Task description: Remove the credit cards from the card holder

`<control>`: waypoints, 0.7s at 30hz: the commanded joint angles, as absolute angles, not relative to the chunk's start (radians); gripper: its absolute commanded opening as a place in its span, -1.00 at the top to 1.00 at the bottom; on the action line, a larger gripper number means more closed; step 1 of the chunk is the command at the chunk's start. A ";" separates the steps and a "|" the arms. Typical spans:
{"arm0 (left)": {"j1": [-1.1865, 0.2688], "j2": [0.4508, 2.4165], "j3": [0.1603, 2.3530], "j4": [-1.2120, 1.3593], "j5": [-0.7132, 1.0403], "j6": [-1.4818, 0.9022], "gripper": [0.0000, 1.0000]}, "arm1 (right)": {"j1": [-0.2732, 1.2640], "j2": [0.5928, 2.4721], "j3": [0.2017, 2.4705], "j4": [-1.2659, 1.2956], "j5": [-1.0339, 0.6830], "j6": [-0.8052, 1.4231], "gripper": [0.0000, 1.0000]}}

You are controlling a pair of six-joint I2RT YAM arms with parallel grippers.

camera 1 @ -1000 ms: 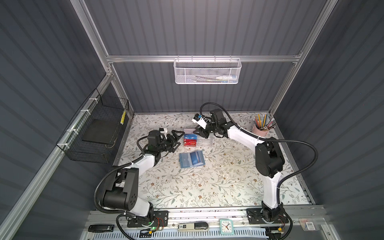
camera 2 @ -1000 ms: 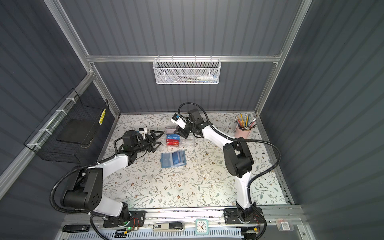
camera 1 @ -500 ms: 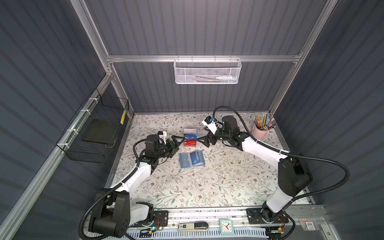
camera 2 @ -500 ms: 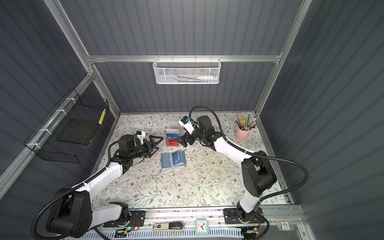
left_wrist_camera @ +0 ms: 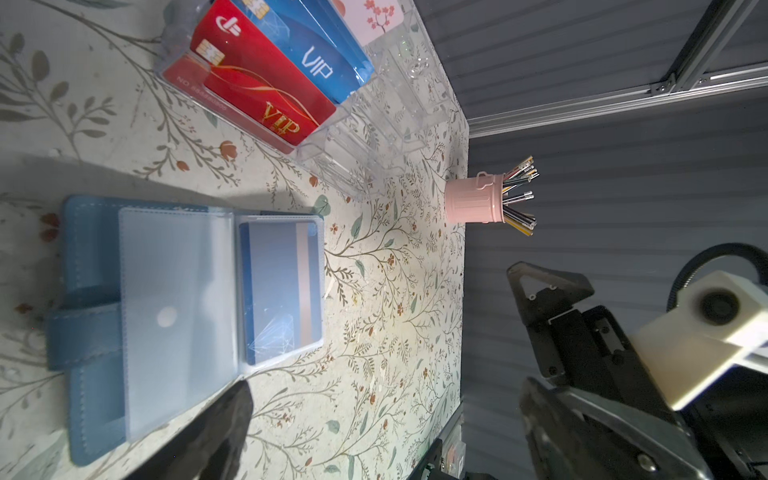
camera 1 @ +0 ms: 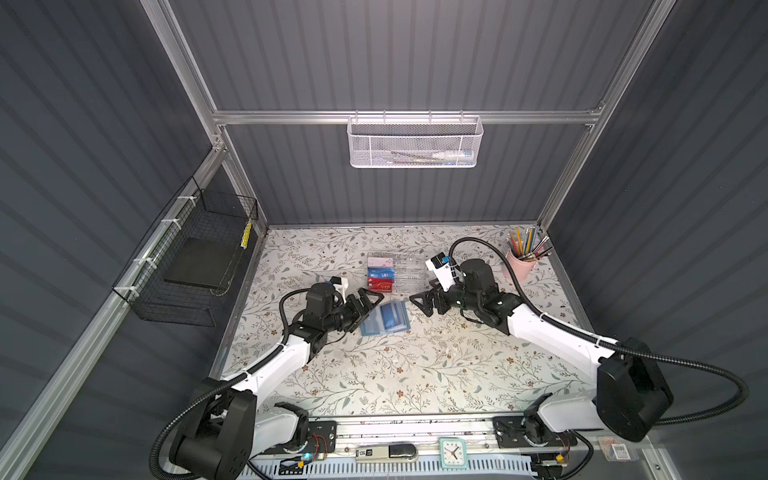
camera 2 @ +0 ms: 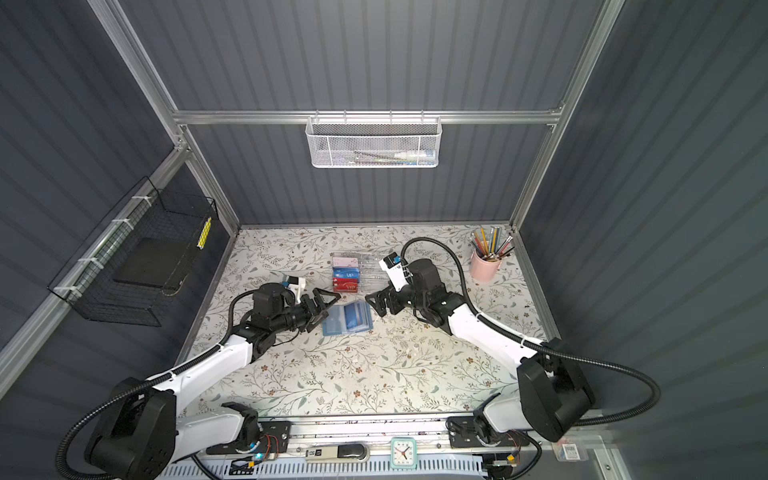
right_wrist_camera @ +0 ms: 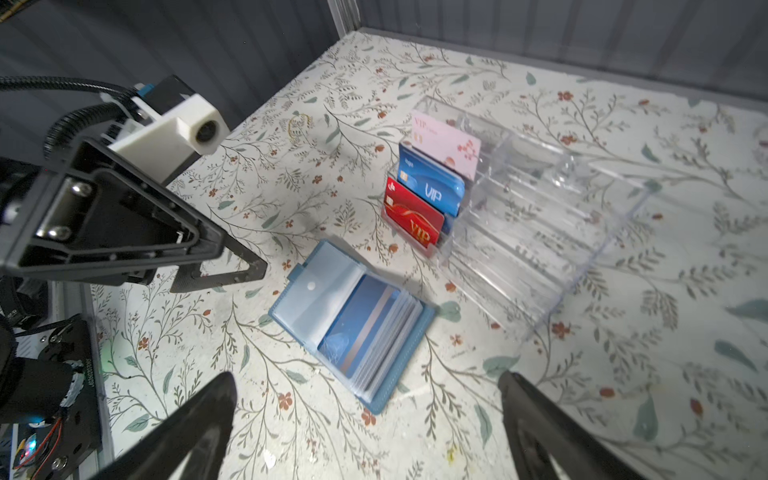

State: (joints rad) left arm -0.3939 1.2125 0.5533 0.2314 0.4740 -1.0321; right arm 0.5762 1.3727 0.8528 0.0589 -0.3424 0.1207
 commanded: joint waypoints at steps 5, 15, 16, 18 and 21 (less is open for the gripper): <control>-0.449 1.213 0.522 0.268 0.418 -1.029 -1.00 | 0.593 1.326 0.719 0.109 -0.260 0.270 -0.98; -0.466 1.310 0.541 0.349 0.431 -1.065 -1.00 | 0.715 1.403 0.638 0.281 -0.305 0.408 -0.98; -0.466 1.322 0.546 0.349 0.429 -1.063 -1.00 | 0.723 1.420 0.641 0.292 -0.309 0.416 -0.98; -0.466 1.348 0.548 0.360 0.422 -1.063 -1.00 | 0.734 1.449 0.636 0.350 -0.325 0.435 -0.98; -0.465 1.389 0.549 0.382 0.419 -1.067 -1.00 | 0.741 1.492 0.624 0.438 -0.385 0.474 -0.98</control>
